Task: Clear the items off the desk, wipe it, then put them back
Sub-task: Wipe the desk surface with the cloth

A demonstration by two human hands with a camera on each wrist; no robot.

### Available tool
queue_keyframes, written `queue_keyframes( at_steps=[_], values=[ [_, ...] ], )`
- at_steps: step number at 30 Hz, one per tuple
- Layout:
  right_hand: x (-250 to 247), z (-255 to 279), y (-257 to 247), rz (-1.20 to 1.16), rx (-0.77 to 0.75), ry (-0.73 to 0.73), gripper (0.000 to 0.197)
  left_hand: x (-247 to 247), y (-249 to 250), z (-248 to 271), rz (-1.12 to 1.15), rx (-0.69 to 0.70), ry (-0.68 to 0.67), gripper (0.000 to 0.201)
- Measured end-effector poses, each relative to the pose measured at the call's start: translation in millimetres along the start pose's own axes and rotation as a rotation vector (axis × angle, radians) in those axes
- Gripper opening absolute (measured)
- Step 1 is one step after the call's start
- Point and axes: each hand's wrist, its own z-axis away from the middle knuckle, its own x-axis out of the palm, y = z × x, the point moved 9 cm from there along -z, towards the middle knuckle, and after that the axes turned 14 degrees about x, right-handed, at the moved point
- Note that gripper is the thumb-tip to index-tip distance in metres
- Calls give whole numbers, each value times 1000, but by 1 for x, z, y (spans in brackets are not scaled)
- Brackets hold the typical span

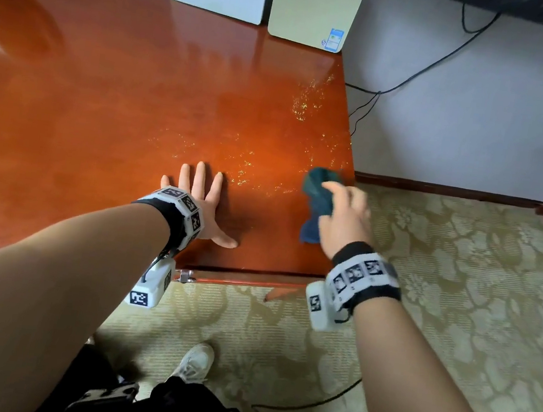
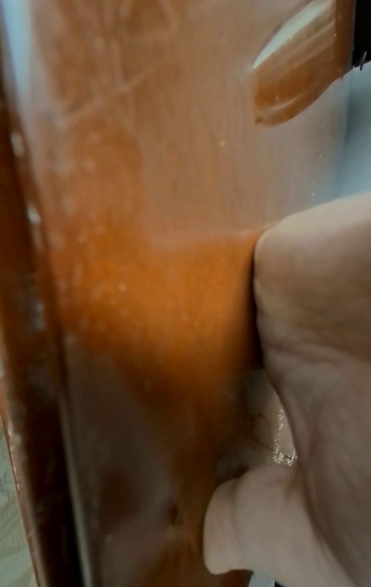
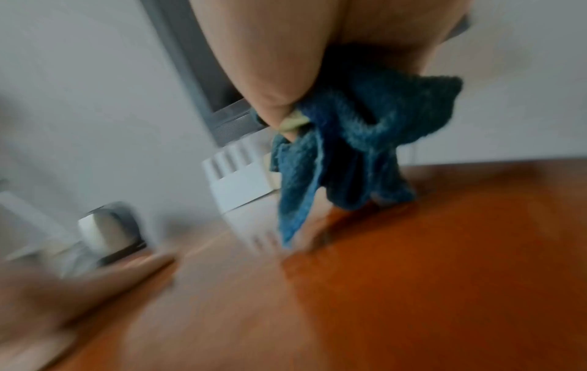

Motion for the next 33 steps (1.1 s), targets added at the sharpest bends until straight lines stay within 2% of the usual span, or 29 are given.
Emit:
queue_keyframes(
  at_steps=[2,3,5,9,11,14,16,20,21,23,25,27,28,30,32,33],
  values=[
    [32,23,-30,119,-207,-108,62,0,1,1,7,4,11,130],
    [40,28,-32,170,-245,-114,63,0,1,1,10,7,15,130],
    [36,18,-10,176,-157,-68,63,0,1,2,15,13,19,129],
    [-2,-11,79,81,236,38,56,0,0,2,6,10,16,129],
    [-17,-14,104,-3,338,62,47,0,-1,1,-1,4,8,129],
    [-32,-14,105,-189,333,115,40,0,-1,0,-7,2,-3,130],
    [-34,-16,88,-391,283,92,35,0,0,-1,-7,2,-11,131],
    [-11,-15,38,-723,255,-196,29,-1,1,2,4,9,2,130],
    [-4,-14,28,-706,245,-249,30,-1,1,3,8,14,11,129],
    [5,-13,16,-362,191,-278,35,-1,0,5,18,26,26,128],
    [-8,-18,27,-37,231,-93,45,-1,0,5,27,41,34,126],
    [-26,-11,30,2,242,49,53,-1,-1,5,37,52,30,124],
    [-24,-9,24,-37,194,51,53,-1,-1,5,41,52,28,124],
    [-2,3,0,-25,59,-98,52,-1,-2,5,44,58,30,122],
    [36,18,-18,201,-50,-241,57,-3,-4,5,38,71,42,118],
    [50,19,-19,330,-69,-240,60,-4,-7,5,36,80,52,116]
  ],
)
